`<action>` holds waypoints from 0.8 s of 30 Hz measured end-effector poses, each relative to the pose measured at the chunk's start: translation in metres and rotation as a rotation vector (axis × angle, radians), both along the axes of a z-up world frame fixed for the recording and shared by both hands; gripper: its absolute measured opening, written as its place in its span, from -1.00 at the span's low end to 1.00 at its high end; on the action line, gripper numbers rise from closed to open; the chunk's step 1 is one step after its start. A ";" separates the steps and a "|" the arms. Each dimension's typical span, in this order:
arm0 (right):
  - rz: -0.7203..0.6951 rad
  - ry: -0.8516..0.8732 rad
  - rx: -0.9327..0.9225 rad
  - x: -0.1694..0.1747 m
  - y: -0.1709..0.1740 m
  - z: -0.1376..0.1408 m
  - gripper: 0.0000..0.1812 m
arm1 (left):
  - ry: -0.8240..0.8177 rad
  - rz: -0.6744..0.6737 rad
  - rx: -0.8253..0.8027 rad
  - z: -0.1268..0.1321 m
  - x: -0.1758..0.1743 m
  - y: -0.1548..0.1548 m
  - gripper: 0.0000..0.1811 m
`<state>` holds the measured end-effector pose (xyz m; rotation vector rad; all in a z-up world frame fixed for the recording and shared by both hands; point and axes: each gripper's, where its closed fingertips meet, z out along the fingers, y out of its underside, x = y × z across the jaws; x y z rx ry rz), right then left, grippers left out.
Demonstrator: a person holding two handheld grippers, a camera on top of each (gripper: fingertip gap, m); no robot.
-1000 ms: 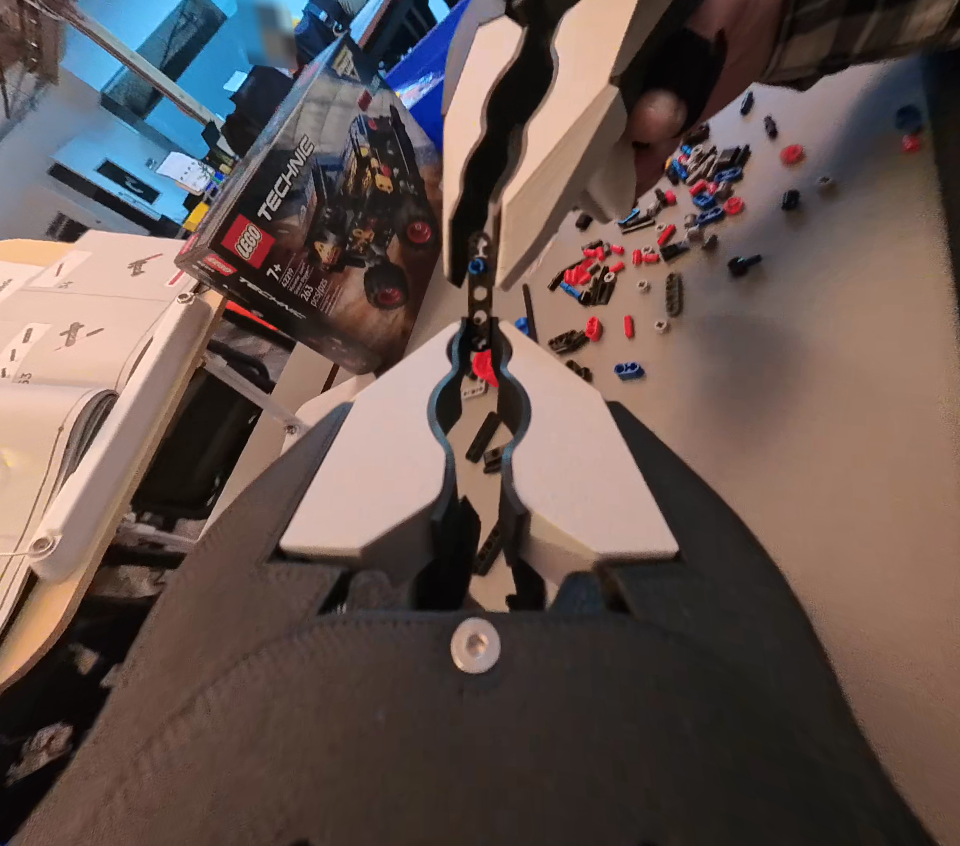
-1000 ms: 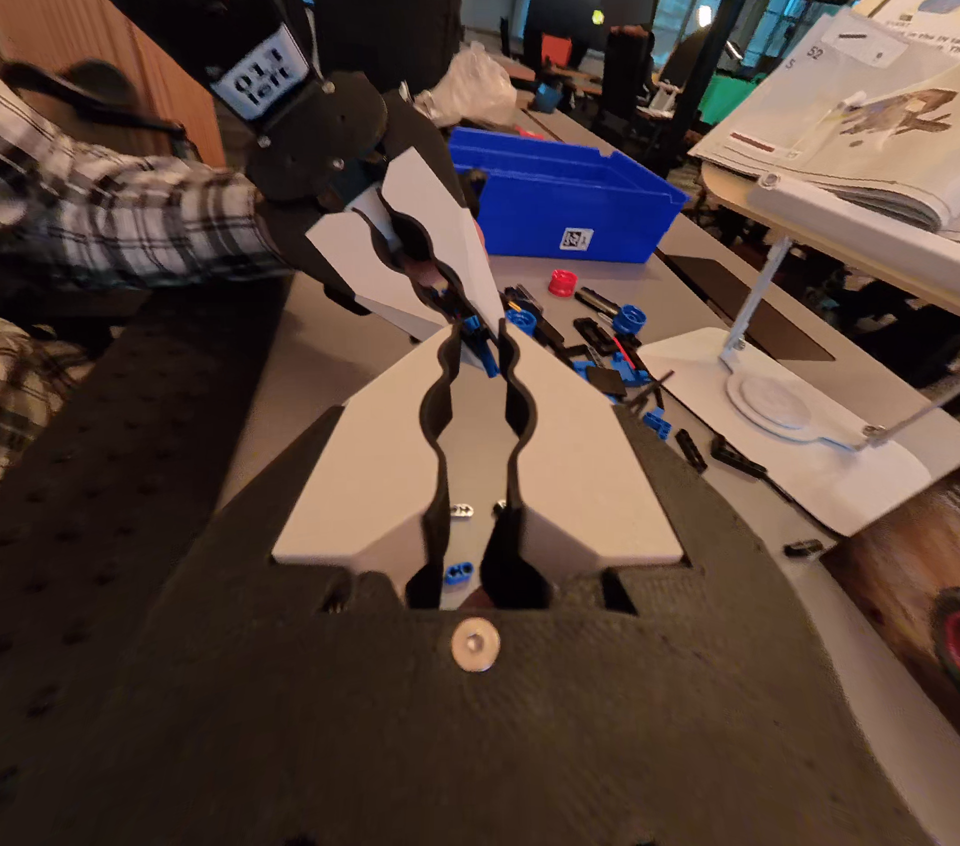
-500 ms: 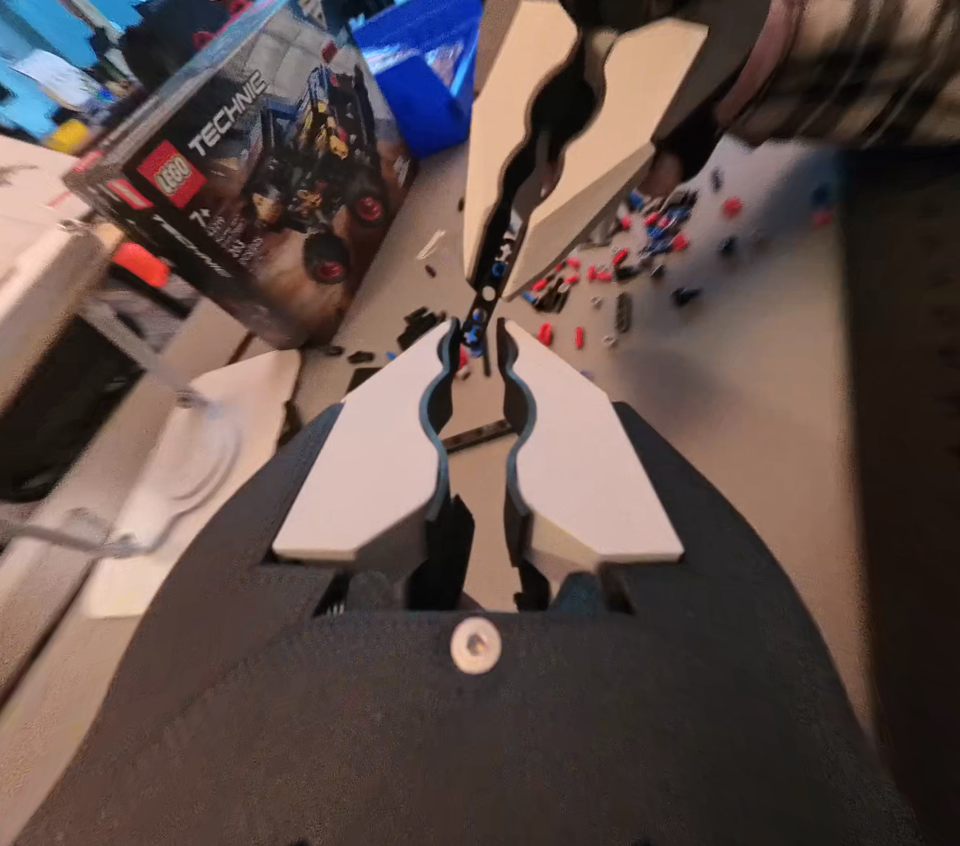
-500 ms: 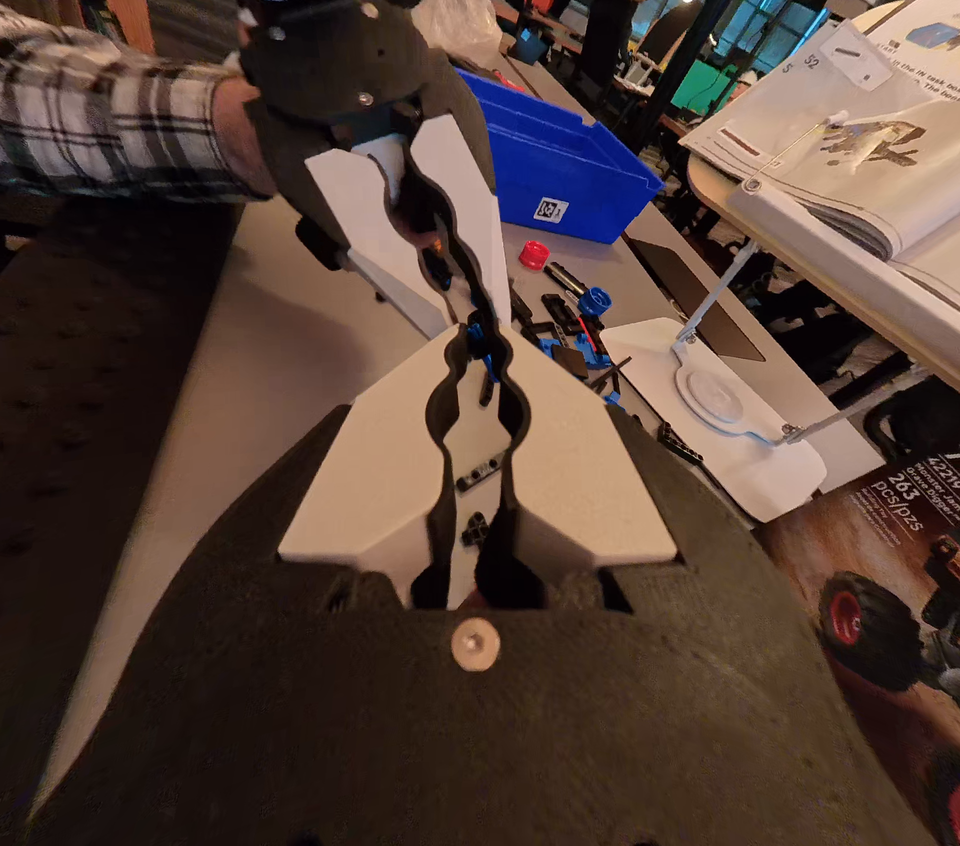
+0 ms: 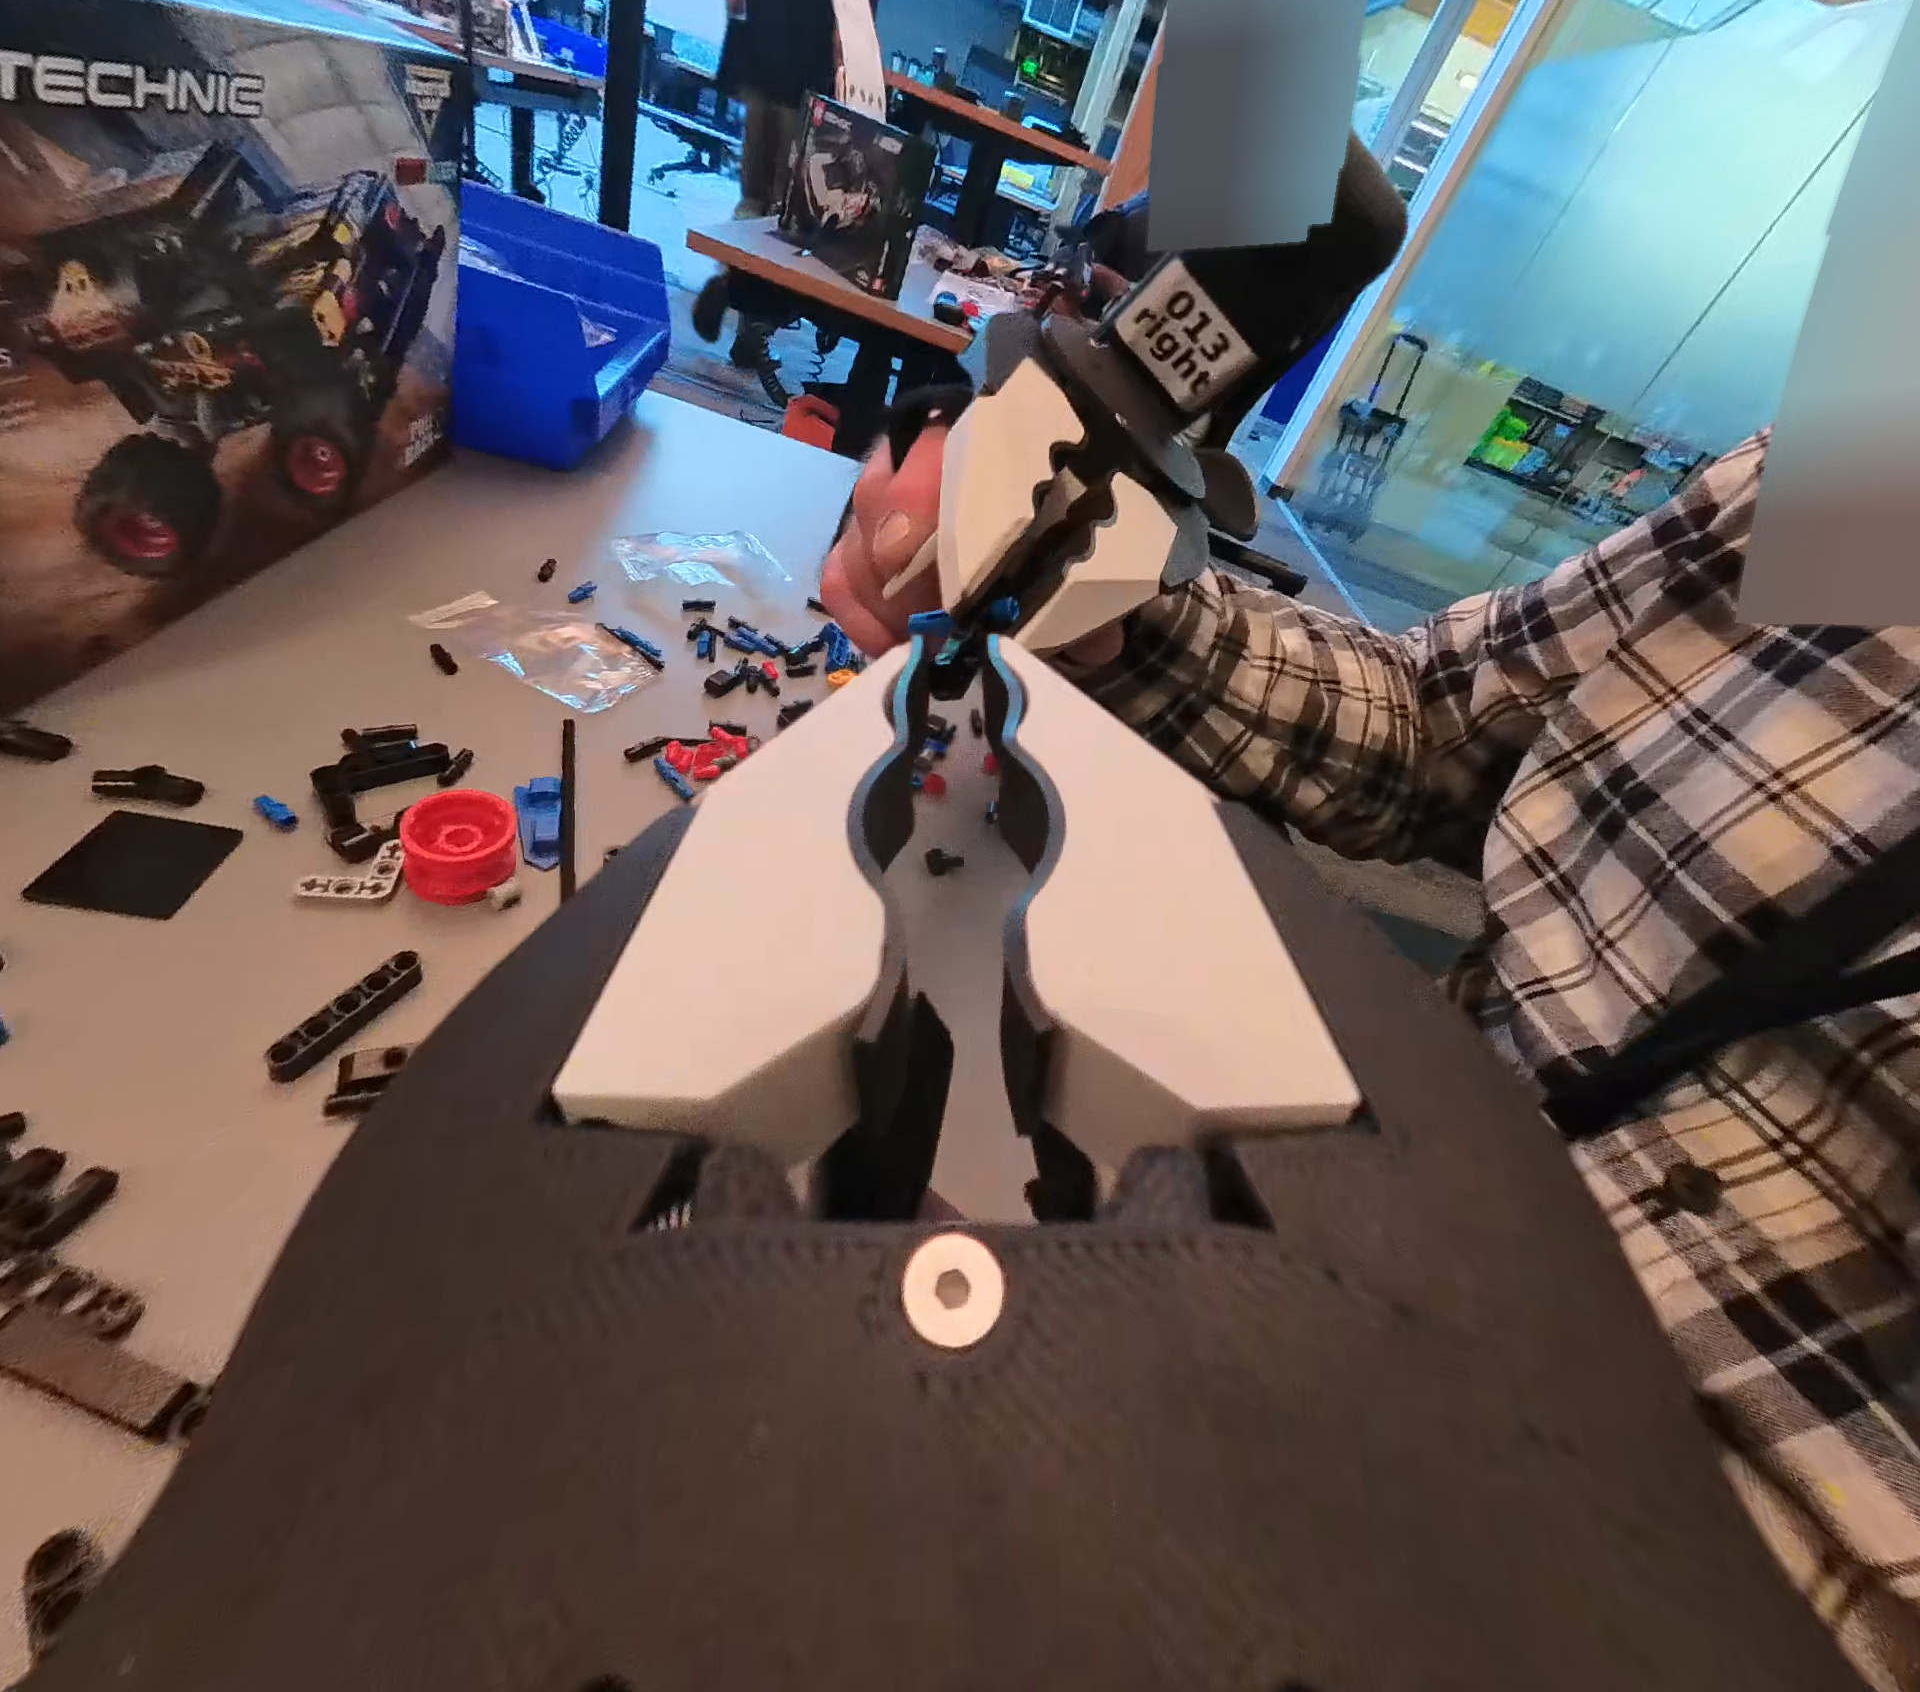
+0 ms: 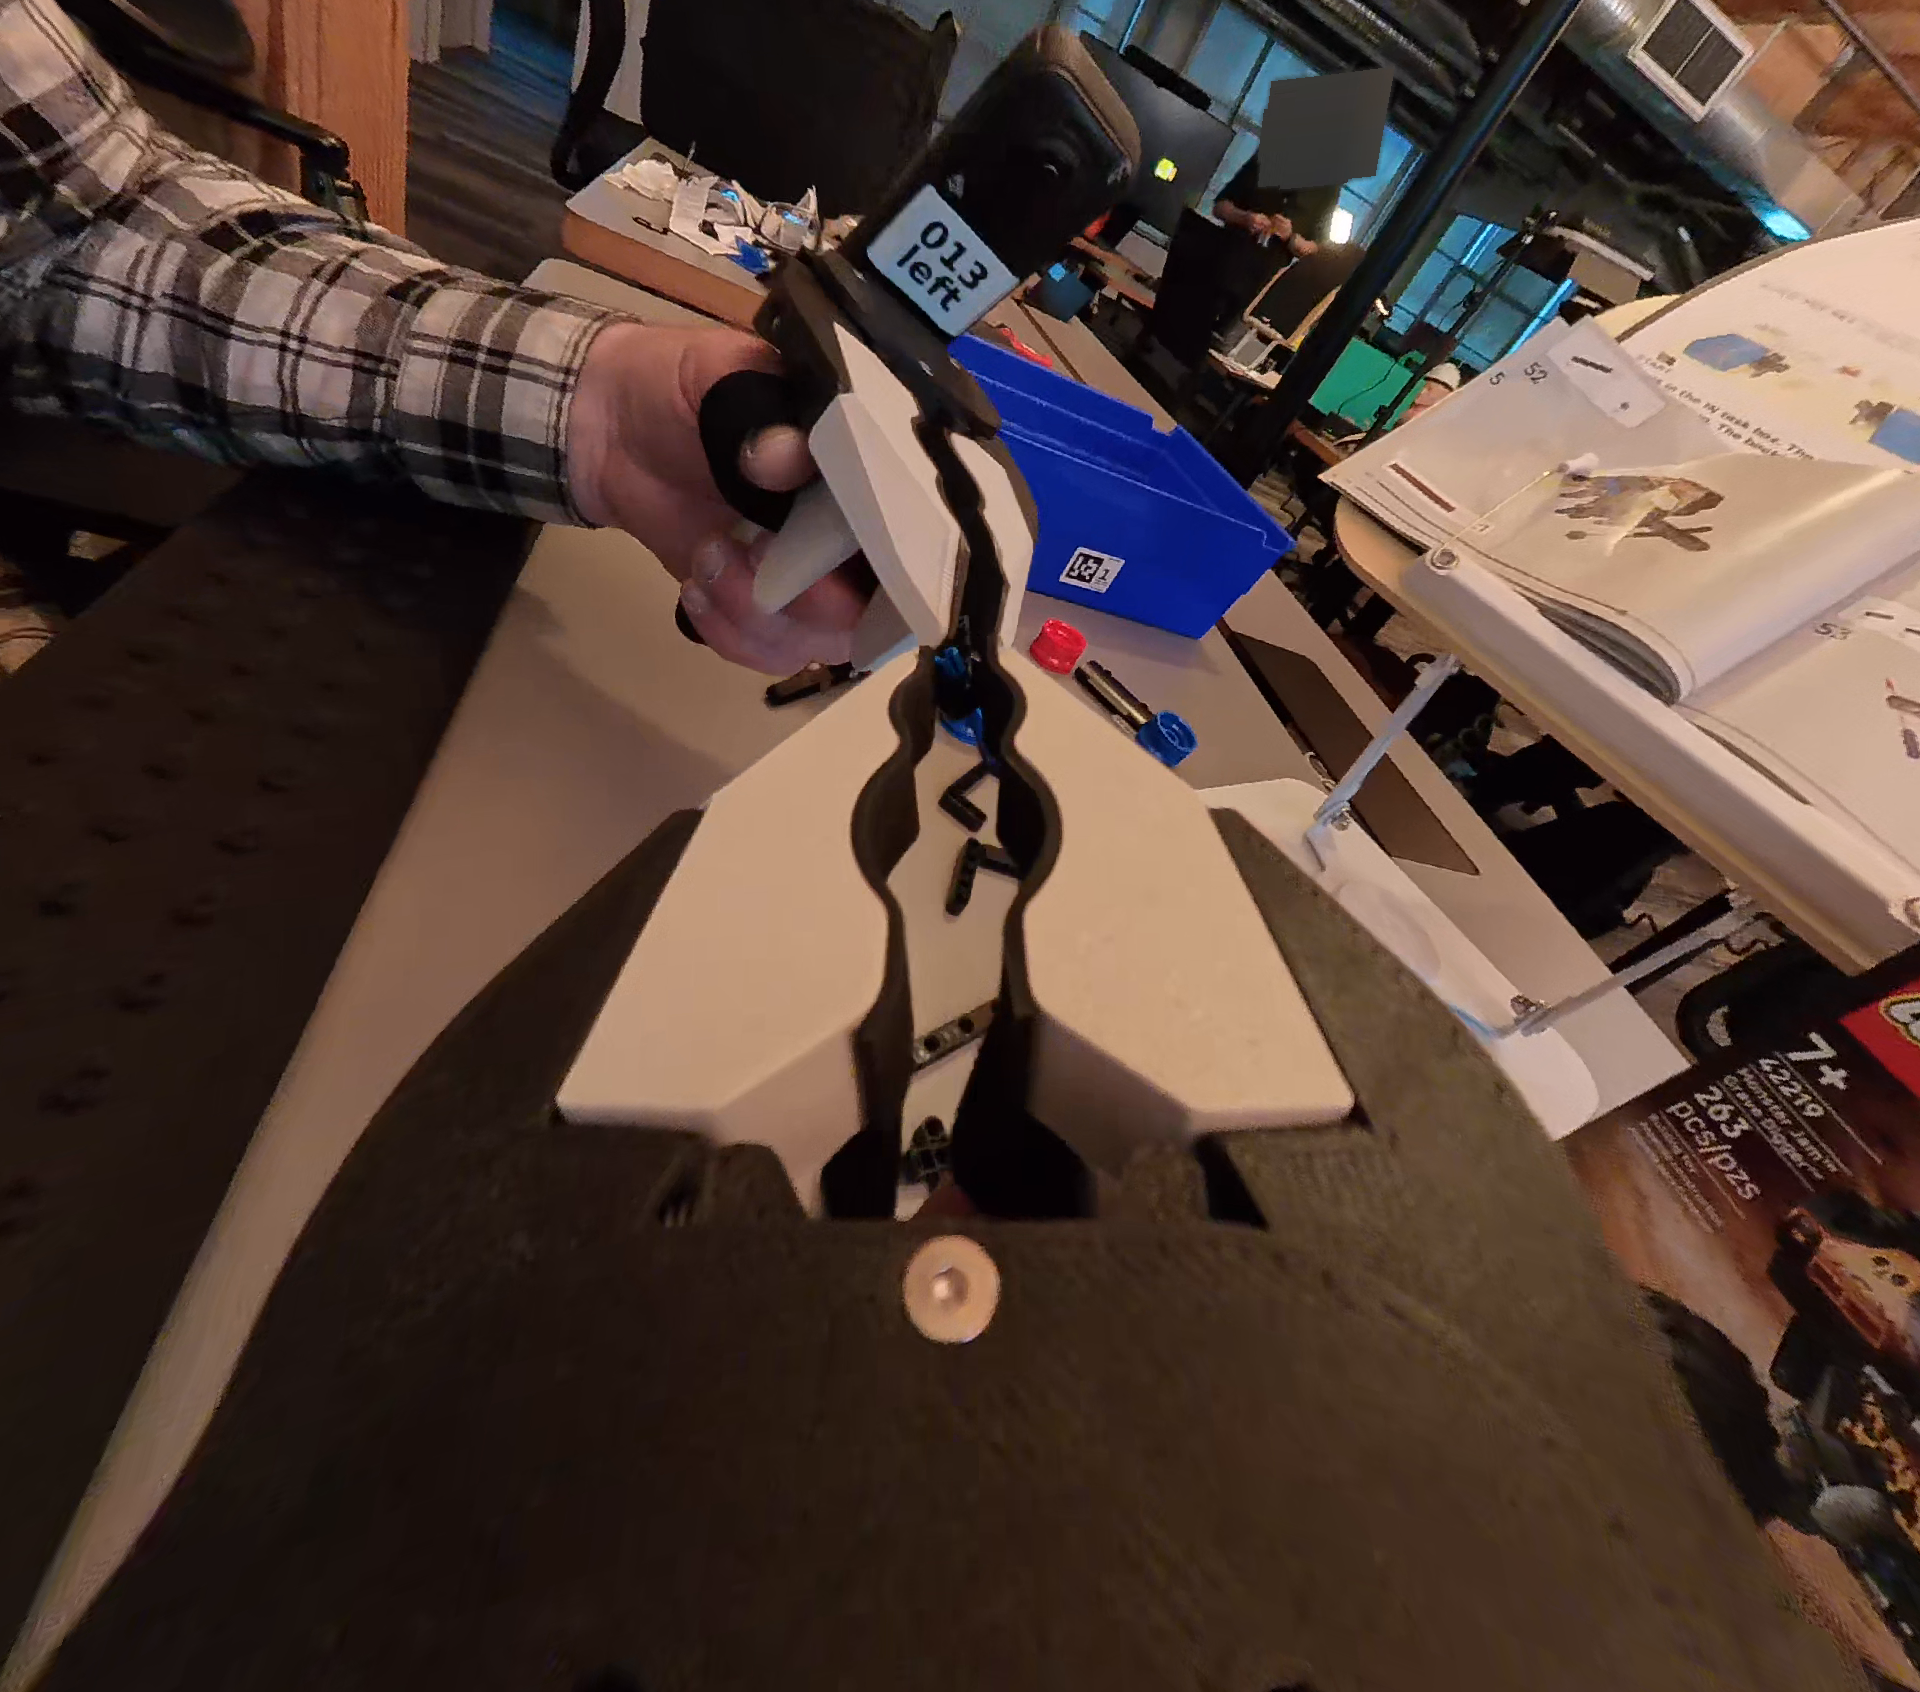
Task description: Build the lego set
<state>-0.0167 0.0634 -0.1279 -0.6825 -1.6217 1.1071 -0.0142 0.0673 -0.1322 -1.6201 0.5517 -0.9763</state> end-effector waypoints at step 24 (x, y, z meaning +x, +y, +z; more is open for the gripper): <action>-0.296 -0.086 0.297 -0.016 0.024 -0.016 -0.93 | 0.228 0.200 0.133 -0.008 -0.015 0.016 -0.99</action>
